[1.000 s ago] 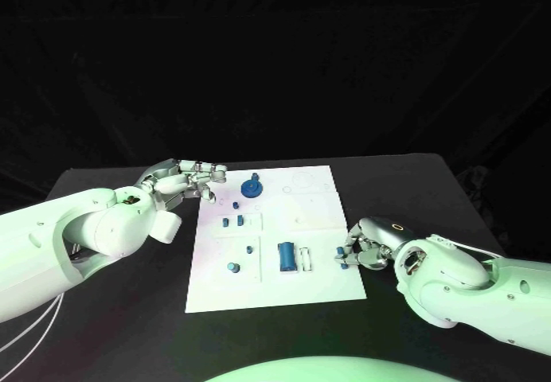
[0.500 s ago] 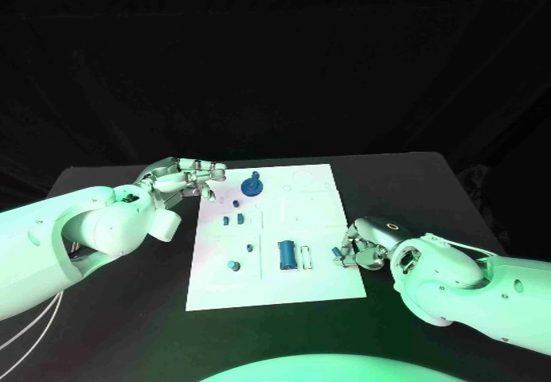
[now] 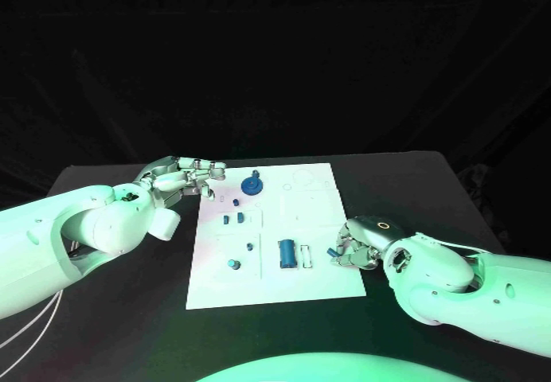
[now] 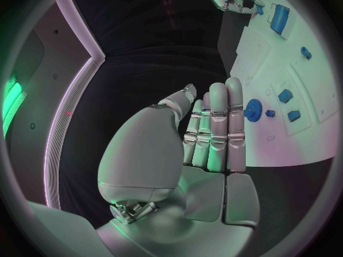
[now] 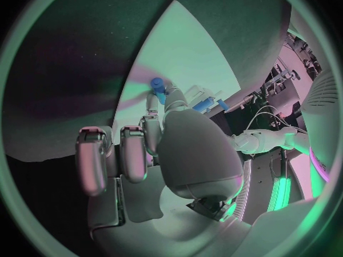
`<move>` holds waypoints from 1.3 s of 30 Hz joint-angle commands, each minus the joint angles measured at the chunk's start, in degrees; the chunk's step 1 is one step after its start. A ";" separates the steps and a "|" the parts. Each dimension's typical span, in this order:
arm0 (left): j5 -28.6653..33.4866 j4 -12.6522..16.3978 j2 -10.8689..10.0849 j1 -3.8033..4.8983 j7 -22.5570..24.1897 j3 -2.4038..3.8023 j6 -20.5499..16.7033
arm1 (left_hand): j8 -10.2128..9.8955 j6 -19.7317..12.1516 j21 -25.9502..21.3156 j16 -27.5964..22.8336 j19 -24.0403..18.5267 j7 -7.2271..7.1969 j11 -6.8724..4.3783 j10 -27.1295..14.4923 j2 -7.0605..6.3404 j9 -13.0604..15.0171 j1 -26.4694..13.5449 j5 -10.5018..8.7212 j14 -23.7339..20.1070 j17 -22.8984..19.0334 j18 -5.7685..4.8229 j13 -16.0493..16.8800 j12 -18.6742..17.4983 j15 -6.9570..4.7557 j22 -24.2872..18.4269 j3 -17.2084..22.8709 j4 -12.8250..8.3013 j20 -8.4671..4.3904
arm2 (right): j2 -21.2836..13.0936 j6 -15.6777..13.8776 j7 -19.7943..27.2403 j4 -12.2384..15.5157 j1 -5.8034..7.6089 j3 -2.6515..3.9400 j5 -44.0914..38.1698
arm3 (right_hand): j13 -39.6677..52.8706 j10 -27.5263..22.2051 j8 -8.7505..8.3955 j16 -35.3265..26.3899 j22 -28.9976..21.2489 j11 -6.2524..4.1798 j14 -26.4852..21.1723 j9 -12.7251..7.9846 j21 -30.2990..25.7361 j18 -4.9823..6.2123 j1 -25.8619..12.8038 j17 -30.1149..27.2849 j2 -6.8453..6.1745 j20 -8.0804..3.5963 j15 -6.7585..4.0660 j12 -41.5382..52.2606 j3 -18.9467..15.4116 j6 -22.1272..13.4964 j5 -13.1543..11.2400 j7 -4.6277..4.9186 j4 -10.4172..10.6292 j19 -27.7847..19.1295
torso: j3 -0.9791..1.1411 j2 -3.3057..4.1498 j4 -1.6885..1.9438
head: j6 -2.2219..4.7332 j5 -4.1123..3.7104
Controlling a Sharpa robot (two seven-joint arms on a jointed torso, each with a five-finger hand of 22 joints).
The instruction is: Assemble the parts on the task board
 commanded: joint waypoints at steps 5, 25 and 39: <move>-0.02 0.18 0.08 0.04 0.20 0.03 0.96 | 0.22 -0.44 -0.24 0.29 0.25 -0.04 -0.02 -0.33 0.57 -0.07 0.05 -0.22 -0.15 -0.05 0.81 -0.04 0.34 0.27 -0.05 -0.38 0.03 -0.02 | 0.77 5.16 -3.46 -0.58 -0.82 -0.68 -2.96 | -10.02 0.14 -0.40 0.25 14.12 -0.61 3.80 -0.30 0.34 -0.98 2.83 3.95 0.98 -0.38 -0.54 -0.75 2.01 0.43 5.18 -0.42 0.26 4.73 | -0.05 -0.03 0.00 | -0.03 -0.04; -0.02 0.10 0.35 0.04 0.10 0.03 0.95 | 0.24 -0.44 -0.28 0.29 0.25 -0.06 -0.04 -0.34 0.60 -0.08 0.10 -0.21 -0.18 -0.07 0.81 -0.05 0.37 0.26 -0.08 -0.38 0.03 -0.02 | 0.83 -1.49 -4.70 2.40 2.33 -0.44 3.17 | -9.02 1.06 -0.80 0.87 14.55 -0.98 4.05 -0.09 1.82 -1.30 2.60 5.05 -1.57 -0.66 -0.85 0.20 9.30 1.10 10.71 -0.83 3.10 5.34 | -0.04 -0.05 0.10 | 0.29 0.27; -0.02 0.19 0.40 0.05 0.11 0.03 0.94 | 0.25 -0.44 -0.30 0.29 0.26 -0.07 -0.04 -0.35 0.62 -0.09 0.12 -0.21 -0.20 -0.08 0.81 -0.05 0.39 0.26 -0.09 -0.39 0.03 -0.03 | 3.15 -4.75 -3.01 2.71 3.10 -0.39 12.24 | -8.45 1.56 -0.60 1.11 14.67 -1.00 4.13 0.30 2.26 -1.39 1.18 5.46 -2.78 -0.70 -0.89 0.87 11.68 1.32 11.00 -0.86 4.38 5.53 | -0.04 0.04 0.02 | 0.16 0.44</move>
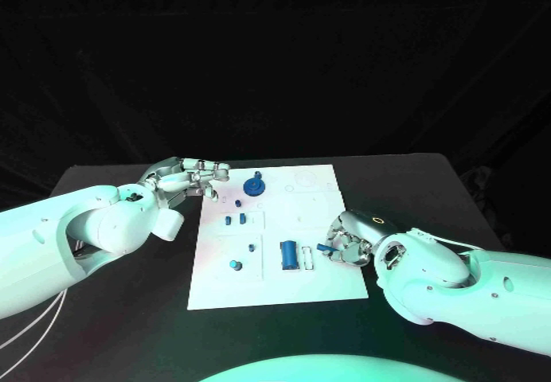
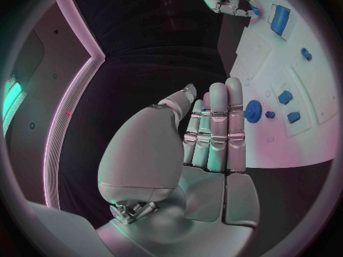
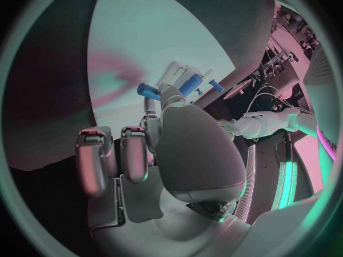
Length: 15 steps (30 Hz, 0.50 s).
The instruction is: Assemble the parts on the task board
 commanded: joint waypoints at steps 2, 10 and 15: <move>-0.02 0.22 0.13 0.05 0.23 0.04 0.87 | 0.25 -0.44 -0.30 0.29 0.26 -0.07 -0.04 -0.36 0.62 -0.10 0.12 -0.21 -0.20 -0.10 0.81 -0.05 0.39 0.26 -0.05 -0.39 0.03 -0.03 | 1.28 -0.60 0.98 -0.80 -0.03 -0.01 6.81 | -4.87 1.44 0.17 0.37 14.70 -0.79 4.15 0.50 0.29 -0.49 -1.71 5.55 -0.34 -0.27 -0.43 0.27 0.80 0.92 0.21 -0.39 0.29 5.54 | -0.04 0.02 -0.02 | -0.07 -0.04; -0.02 0.25 0.15 0.05 0.20 0.04 0.92 | 0.25 -0.44 -0.30 0.29 0.26 -0.07 -0.04 -0.36 0.62 -0.10 0.12 -0.21 -0.20 -0.10 0.81 -0.05 0.39 0.26 -0.05 -0.39 0.03 -0.03 | 3.38 -0.09 1.69 -2.15 -0.29 -0.02 10.66 | -4.03 2.15 0.40 0.56 14.73 -0.73 4.21 0.92 0.39 -0.52 -8.79 5.86 -0.32 -0.18 -0.34 1.29 1.13 1.44 1.32 -0.35 0.36 5.58 | 0.07 0.04 -0.05 | -0.13 0.00; -0.02 0.25 0.15 0.05 0.16 0.04 0.96 | 0.25 -0.44 -0.30 0.29 0.26 -0.07 -0.04 -0.36 0.62 -0.10 0.12 -0.21 -0.20 -0.10 0.81 -0.05 0.39 0.26 -0.05 -0.39 0.03 -0.03 | 4.19 0.44 1.83 -2.84 -0.33 -0.02 11.58 | -3.62 2.41 0.48 0.65 14.76 -0.73 4.24 1.07 0.49 -0.54 -11.40 6.01 -0.13 -0.20 -0.35 1.78 0.28 1.67 1.87 -0.37 0.41 5.62 | 0.02 0.02 -0.03 | -0.14 0.09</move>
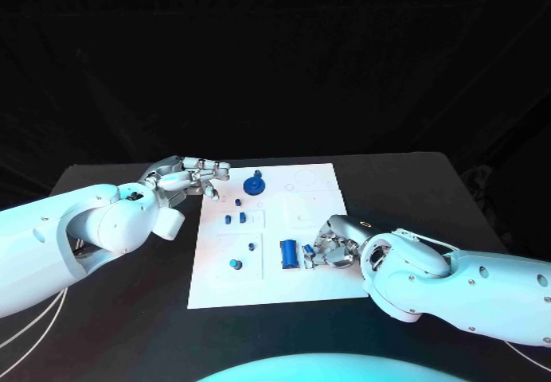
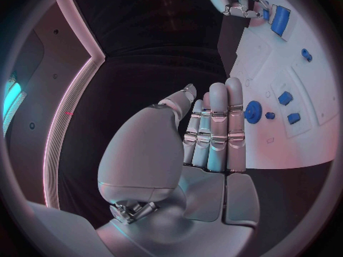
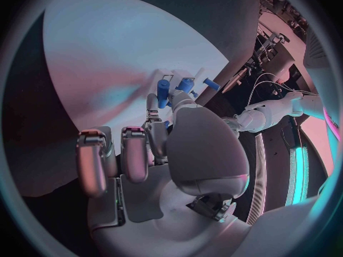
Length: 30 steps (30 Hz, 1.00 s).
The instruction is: Assemble the parts on the task board
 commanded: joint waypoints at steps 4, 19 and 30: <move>-0.02 0.18 0.13 0.04 0.18 0.04 0.94 | 0.25 -0.44 -0.30 0.29 0.26 -0.07 -0.04 -0.36 0.62 -0.10 0.12 -0.21 -0.20 -0.05 0.81 -0.05 0.39 0.26 -0.06 -0.39 0.03 -0.03 | 0.64 1.18 0.81 -0.82 -0.09 0.00 2.73 | 2.50 0.27 0.08 0.24 14.71 0.35 4.25 0.00 0.21 -0.54 -1.44 6.00 0.09 -0.22 -0.38 0.75 -0.60 0.30 -0.17 0.06 0.02 5.61 | 0.02 0.04 0.02 | 0.08 0.05; -0.02 0.24 0.07 0.05 0.02 0.04 1.10 | 0.25 -0.44 -0.30 0.29 0.26 -0.07 -0.04 -0.36 0.62 -0.10 0.12 -0.21 -0.20 -0.05 0.81 -0.05 0.39 0.26 -0.06 -0.39 0.03 -0.03 | 1.71 2.37 0.79 -1.79 -0.10 0.00 2.77 | 3.30 0.68 0.24 0.25 14.70 0.34 4.25 0.31 0.17 -0.53 -5.41 6.03 0.32 -0.25 -0.40 1.64 -3.11 0.64 -0.95 0.03 0.05 5.59 | 0.02 0.01 -0.06 | -0.16 0.21; -0.02 0.24 0.01 0.05 -0.04 0.04 1.08 | 0.30 -0.45 -0.37 0.30 0.28 -0.08 -0.05 -0.39 0.65 -0.12 0.16 -0.22 -0.23 -0.09 0.81 -0.06 0.46 0.25 -0.11 -0.44 0.04 -0.03 | 1.32 1.95 0.94 -1.54 -0.10 0.00 1.49 | 3.35 0.57 0.24 0.11 14.61 0.41 4.19 0.56 -0.11 -0.47 -7.72 5.82 0.83 -0.19 -0.34 1.39 -5.99 0.54 -6.51 0.08 0.01 5.47 | 0.04 -0.01 -0.02 | -0.24 0.21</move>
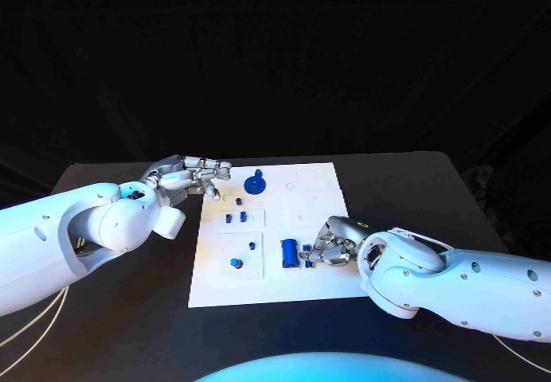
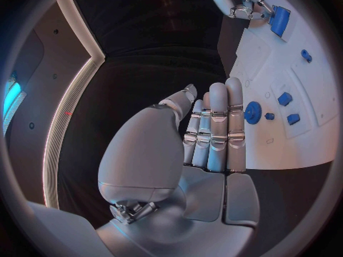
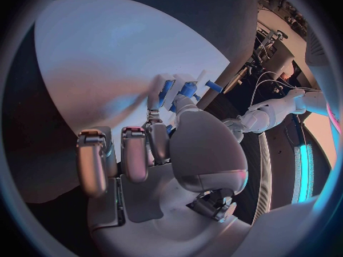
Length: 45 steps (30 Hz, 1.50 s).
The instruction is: Assemble the parts on the task board
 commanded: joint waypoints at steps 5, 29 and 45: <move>-0.02 0.08 0.05 0.05 0.13 0.04 0.95 | 0.30 -0.45 -0.37 0.30 0.28 -0.08 -0.05 -0.39 0.43 -0.08 -0.06 -0.22 -0.23 -0.05 0.82 -0.06 0.07 0.25 -0.05 -0.44 0.04 -0.03 | -1.13 0.45 1.08 1.03 -0.06 0.01 -1.80 | 3.19 0.09 -0.10 0.09 14.62 0.36 4.18 0.09 -0.18 -0.46 -0.38 5.80 -0.07 -0.19 -0.35 -0.09 -0.42 -0.07 -0.34 0.22 -0.11 5.44 | 0.06 -0.03 -0.01 | 0.12 -0.02; 4.02 -4.49 3.16 -0.43 5.24 -0.42 -1.64 | 0.51 -0.49 -0.95 0.10 0.04 -0.14 -0.01 -0.45 0.08 -0.17 -1.41 -0.25 -0.74 -0.31 0.75 -0.07 0.44 0.42 -0.39 -1.54 0.99 0.13 | -1.74 -6.41 36.55 -10.06 5.71 0.02 42.65 | -25.21 -21.55 -6.84 -34.48 -3.92 5.57 -8.99 -2.62 -51.01 8.47 16.28 -34.49 1.97 3.46 3.72 -40.29 -0.59 -10.51 -4.96 5.77 -3.42 -16.68 | -0.15 -2.70 -0.74 | 7.65 0.55; 12.19 -15.47 10.68 -2.54 15.01 -0.54 -5.35 | -0.80 -3.80 -30.68 -33.42 -21.39 -0.27 4.17 -6.31 1.37 -2.06 -0.64 -0.28 -20.84 -16.27 -1.87 -4.89 -6.06 7.99 -17.87 -8.02 3.48 9.58 | 11.46 5.14 55.05 -34.58 8.39 0.28 67.59 | -60.43 -23.65 -12.73 -75.02 -33.94 10.38 -23.99 -11.46 -84.37 9.65 21.71 -59.38 3.72 11.17 11.35 -63.76 1.11 -10.41 -10.28 8.83 -4.02 -30.08 | -1.21 -6.77 -1.41 | 16.91 3.62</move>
